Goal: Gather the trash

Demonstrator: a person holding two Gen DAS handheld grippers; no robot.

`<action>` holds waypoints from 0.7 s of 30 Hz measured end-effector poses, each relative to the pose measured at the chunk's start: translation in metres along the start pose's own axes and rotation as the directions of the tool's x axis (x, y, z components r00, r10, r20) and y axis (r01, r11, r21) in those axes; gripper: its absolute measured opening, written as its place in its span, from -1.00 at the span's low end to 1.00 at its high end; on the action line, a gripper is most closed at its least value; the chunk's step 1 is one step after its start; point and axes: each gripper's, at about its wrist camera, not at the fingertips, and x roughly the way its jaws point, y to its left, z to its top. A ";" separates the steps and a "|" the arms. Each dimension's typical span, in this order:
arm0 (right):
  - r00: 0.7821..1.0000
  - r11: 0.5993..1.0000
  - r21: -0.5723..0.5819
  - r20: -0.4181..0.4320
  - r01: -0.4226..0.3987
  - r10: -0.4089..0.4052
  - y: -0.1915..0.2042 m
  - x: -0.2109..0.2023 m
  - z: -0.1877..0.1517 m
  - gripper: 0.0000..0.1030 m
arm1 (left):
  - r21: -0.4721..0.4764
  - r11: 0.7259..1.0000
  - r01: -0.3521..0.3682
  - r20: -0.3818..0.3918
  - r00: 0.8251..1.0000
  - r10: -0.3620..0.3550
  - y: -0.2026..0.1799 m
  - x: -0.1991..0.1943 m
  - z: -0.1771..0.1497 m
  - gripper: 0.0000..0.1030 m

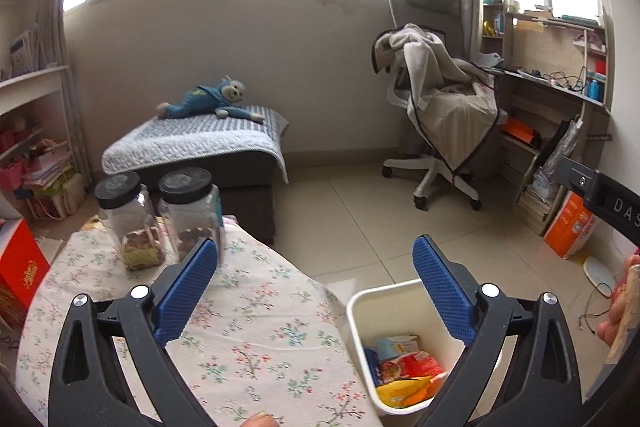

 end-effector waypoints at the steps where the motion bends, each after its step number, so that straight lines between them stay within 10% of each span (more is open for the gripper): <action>1: 1.000 1.000 -0.016 0.022 0.001 -0.001 0.009 -0.005 -0.001 0.86 | 0.000 1.000 -0.027 0.017 0.999 0.027 0.007 -0.005 0.003 0.87; 21: 0.976 0.953 -0.215 -0.027 -0.216 0.215 0.174 -0.035 -0.035 0.86 | -0.112 0.927 -0.357 -0.022 0.934 0.357 0.163 -0.047 -0.005 0.87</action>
